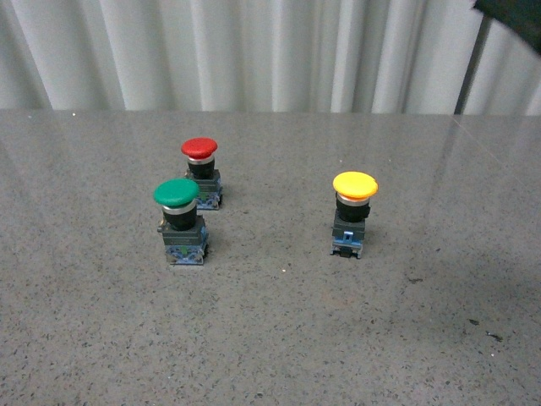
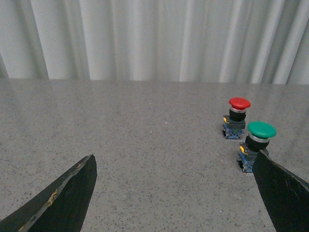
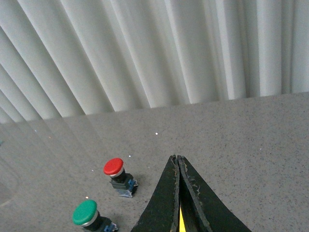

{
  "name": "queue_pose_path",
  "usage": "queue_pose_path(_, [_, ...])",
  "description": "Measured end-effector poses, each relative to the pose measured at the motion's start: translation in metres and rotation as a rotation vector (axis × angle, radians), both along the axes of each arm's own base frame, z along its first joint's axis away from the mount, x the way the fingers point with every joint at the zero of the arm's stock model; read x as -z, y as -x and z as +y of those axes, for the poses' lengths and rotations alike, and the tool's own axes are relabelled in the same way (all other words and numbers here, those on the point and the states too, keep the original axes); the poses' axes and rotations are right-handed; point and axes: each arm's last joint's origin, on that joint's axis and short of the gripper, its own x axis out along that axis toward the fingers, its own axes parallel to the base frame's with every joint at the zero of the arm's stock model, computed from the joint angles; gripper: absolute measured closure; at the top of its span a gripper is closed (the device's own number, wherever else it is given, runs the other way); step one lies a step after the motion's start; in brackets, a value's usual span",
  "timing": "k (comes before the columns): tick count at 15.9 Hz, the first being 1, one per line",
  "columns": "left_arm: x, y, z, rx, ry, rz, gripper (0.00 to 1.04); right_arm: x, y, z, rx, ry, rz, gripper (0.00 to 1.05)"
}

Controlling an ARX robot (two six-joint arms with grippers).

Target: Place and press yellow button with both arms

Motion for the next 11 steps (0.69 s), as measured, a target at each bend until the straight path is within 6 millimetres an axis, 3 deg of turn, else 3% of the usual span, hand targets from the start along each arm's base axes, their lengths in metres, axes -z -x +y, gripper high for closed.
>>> queue_pose_path(2, [0.0, 0.0, 0.0, 0.0, 0.0, 0.0, 0.07, 0.005, 0.028, -0.016, 0.02, -0.018, 0.018, 1.03])
queue_pose_path(5, [0.0, 0.0, 0.0, -0.001, 0.0, 0.0, 0.07, 0.019, 0.075, -0.053, 0.31, 0.192, 0.011, 1.03])
queue_pose_path(11, [0.0, 0.0, 0.0, 0.0, 0.0, 0.0, 0.07, 0.046, 0.099, -0.087, 0.349, 0.304, -0.042, 1.03])
